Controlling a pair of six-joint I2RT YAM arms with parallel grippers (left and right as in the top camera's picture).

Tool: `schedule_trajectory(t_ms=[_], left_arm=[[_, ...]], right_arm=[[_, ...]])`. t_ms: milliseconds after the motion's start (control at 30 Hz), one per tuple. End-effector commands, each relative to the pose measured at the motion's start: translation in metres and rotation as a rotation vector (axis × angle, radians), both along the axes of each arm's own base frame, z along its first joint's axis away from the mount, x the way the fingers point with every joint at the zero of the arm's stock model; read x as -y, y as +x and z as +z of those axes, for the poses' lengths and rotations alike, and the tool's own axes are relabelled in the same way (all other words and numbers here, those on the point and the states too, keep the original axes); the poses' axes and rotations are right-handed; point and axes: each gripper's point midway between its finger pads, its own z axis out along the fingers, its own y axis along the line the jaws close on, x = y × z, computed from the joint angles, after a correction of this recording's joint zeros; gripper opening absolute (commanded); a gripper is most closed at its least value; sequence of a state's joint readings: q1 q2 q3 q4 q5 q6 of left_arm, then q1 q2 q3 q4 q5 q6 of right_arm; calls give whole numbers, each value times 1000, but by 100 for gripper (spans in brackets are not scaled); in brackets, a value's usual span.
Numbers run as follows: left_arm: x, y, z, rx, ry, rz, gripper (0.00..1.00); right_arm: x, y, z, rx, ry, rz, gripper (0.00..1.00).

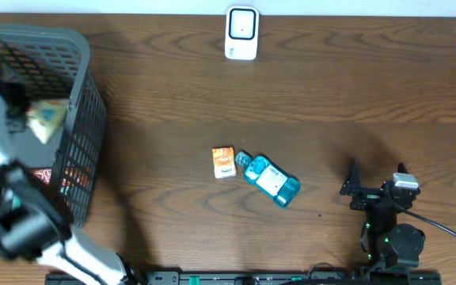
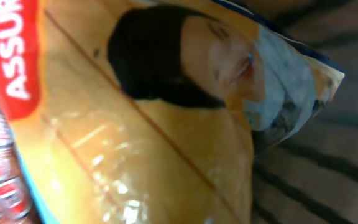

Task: Scan the item barcode
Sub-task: 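Reach the left gripper into the basket and grasp the yellow chip bag, then carry the chip bag out and drop it right of the bottle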

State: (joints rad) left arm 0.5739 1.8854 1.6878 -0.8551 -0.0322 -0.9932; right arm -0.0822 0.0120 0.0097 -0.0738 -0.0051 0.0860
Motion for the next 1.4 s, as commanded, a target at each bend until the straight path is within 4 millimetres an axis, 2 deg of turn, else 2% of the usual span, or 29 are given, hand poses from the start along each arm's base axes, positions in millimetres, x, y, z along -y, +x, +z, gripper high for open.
schedule_trajectory(t_ms=[0,133,200,267,333,367,533,567,633,667,767,867,1133,1233,1367], left_arm=[[4,-15,87,163,117,0,7],[30,-24,148,317,153,-50,7],[52,-27,175,397,157,-101,7],[75,-27,195,455,160,-157,7],[98,-24,208,492,164,-215,7],[124,-19,215,515,158,-280,7],[201,4,212,523,100,-486,7],[237,14,204,512,68,-579,7],[276,26,195,503,39,-676,7],[305,34,188,499,19,-744,7],[355,49,170,482,-3,-851,7],[402,61,139,434,-27,-942,7],[502,65,31,235,-111,-1088,8],[534,63,-7,186,-121,-1140,8],[570,60,-47,163,-127,-1198,8]], right_arm=[[0,0,-1,0,-13,2,99],[0,0,-1,0,-13,1,99],[0,0,-1,0,-13,2,99],[0,0,-1,0,-13,2,99],[0,0,-1,0,-13,2,99],[0,0,-1,0,-13,2,99],[0,0,-1,0,-13,1,99],[0,0,-1,0,-13,2,99],[0,0,-1,0,-13,2,99],[0,0,-1,0,-13,2,99],[0,0,-1,0,-13,2,99],[0,0,-1,0,-13,2,99],[0,0,-1,0,-13,1,99],[0,0,-1,0,-13,2,99],[0,0,-1,0,-13,2,99]])
